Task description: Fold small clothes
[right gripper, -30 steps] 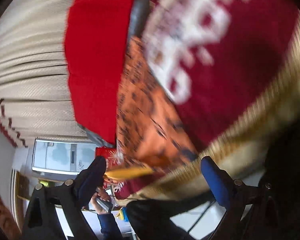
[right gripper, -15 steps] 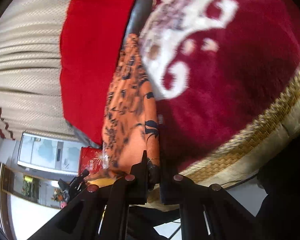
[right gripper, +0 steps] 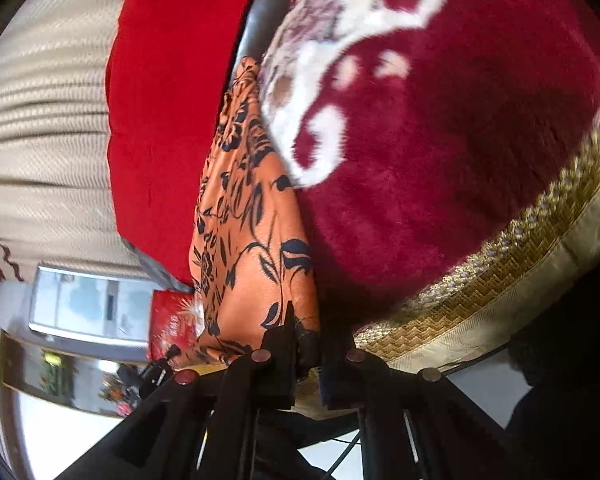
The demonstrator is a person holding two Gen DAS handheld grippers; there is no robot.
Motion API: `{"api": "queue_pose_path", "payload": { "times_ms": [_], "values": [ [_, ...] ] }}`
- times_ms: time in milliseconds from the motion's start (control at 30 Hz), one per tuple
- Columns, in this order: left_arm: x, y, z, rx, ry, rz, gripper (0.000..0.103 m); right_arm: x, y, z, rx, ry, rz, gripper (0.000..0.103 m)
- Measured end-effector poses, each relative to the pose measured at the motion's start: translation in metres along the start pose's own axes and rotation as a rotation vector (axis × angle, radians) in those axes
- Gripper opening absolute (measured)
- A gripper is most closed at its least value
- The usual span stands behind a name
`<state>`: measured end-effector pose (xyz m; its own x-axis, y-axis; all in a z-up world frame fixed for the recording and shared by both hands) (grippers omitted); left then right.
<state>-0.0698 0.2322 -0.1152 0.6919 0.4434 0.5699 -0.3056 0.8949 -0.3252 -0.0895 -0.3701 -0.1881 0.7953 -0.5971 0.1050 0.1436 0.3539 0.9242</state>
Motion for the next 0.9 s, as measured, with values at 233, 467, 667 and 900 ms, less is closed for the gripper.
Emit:
{"api": "queue_pose_path", "payload": {
  "times_ms": [233,467,667,900],
  "values": [
    [0.027,-0.018,0.013,-0.042,-0.016,-0.038,0.006,0.020,0.042,-0.003,-0.025,0.038,0.088,0.007],
    [0.159,-0.073,-0.004,-0.086,-0.178,-0.095,0.000,0.157,0.178,-0.035,0.110,-0.038,0.355,0.007],
    [0.142,-0.064,-0.038,-0.133,-0.094,-0.062,0.001,0.235,0.196,-0.100,0.089,-0.071,0.354,0.007],
    [0.001,-0.041,-0.026,-0.192,0.138,0.089,0.041,0.224,0.151,-0.104,0.063,-0.056,0.279,0.007]
  ]
}}
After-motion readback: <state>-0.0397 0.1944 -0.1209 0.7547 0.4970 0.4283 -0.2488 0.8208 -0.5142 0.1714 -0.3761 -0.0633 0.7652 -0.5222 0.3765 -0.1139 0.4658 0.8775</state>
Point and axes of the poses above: each gripper's, at about its wrist camera, not at the fingertips, and z roughly against the way its jaws point, y to its left, x to its top, the point moved 3 cm from there along -z, roughly the way its jaws point, and after that the axes turned 8 degrees about x, right-handed, at the moved point
